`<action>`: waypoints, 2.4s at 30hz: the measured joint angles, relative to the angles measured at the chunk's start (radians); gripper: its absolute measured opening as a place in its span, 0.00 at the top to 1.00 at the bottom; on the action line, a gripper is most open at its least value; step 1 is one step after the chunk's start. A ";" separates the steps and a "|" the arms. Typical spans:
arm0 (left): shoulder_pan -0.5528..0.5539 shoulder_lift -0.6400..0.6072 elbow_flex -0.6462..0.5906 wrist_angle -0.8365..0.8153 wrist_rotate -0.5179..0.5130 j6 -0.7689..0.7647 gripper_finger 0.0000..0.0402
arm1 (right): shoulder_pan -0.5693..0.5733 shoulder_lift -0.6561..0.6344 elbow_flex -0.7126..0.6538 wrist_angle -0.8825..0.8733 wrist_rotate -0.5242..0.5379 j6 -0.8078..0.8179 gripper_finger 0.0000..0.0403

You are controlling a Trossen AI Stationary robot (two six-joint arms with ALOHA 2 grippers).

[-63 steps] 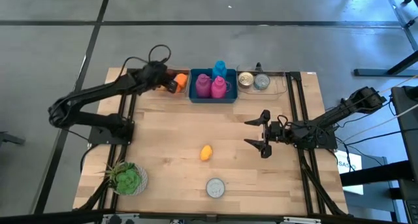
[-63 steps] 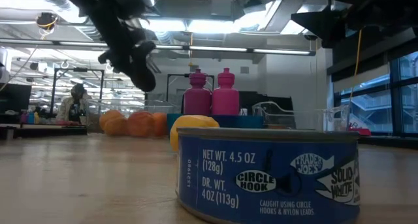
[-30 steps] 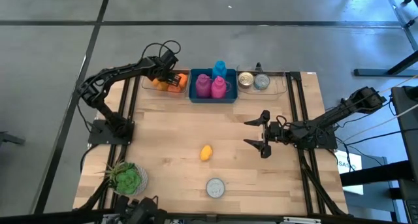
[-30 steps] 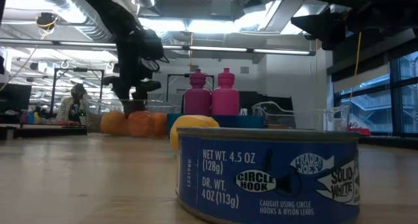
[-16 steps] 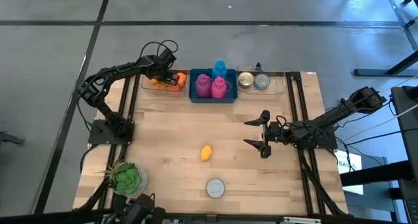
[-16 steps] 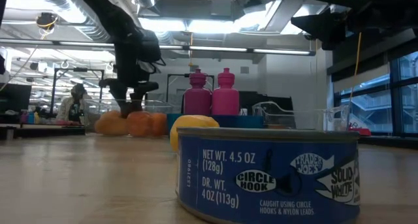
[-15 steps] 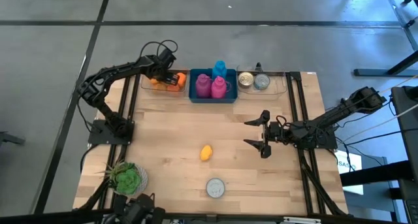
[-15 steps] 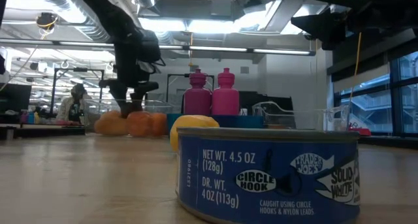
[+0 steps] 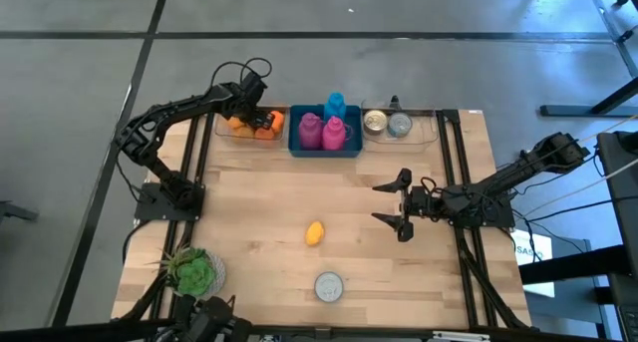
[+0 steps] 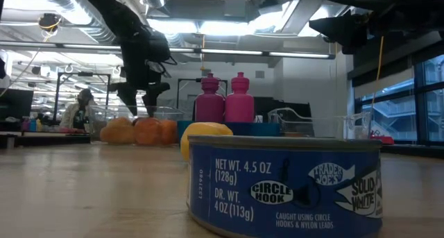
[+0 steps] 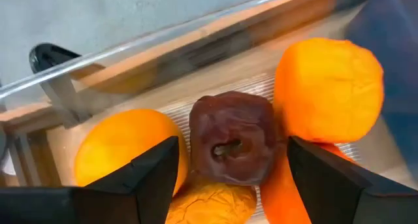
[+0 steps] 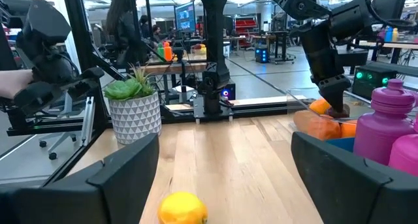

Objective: Pick & Place Food Item
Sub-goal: Put the lemon into the left transparent bin

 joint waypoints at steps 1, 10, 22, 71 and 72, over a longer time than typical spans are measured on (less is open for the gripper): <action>0.000 -0.006 0.000 0.000 0.000 0.002 0.32 | 0.000 0.000 0.000 0.000 0.000 0.000 0.14; -0.005 -0.083 -0.001 -0.001 0.001 0.017 0.33 | 0.000 0.000 0.000 -0.008 0.000 -0.003 0.14; -0.150 -0.361 -0.001 0.195 0.115 0.074 0.35 | 0.000 0.000 0.000 -0.008 0.031 -0.007 0.14; -0.929 -0.589 -0.570 1.001 0.039 0.038 0.36 | -0.046 0.000 0.000 -0.016 0.034 0.047 0.14; -0.947 -0.581 -0.570 1.052 0.020 0.088 0.36 | -0.046 0.000 0.000 -0.016 0.034 0.050 0.14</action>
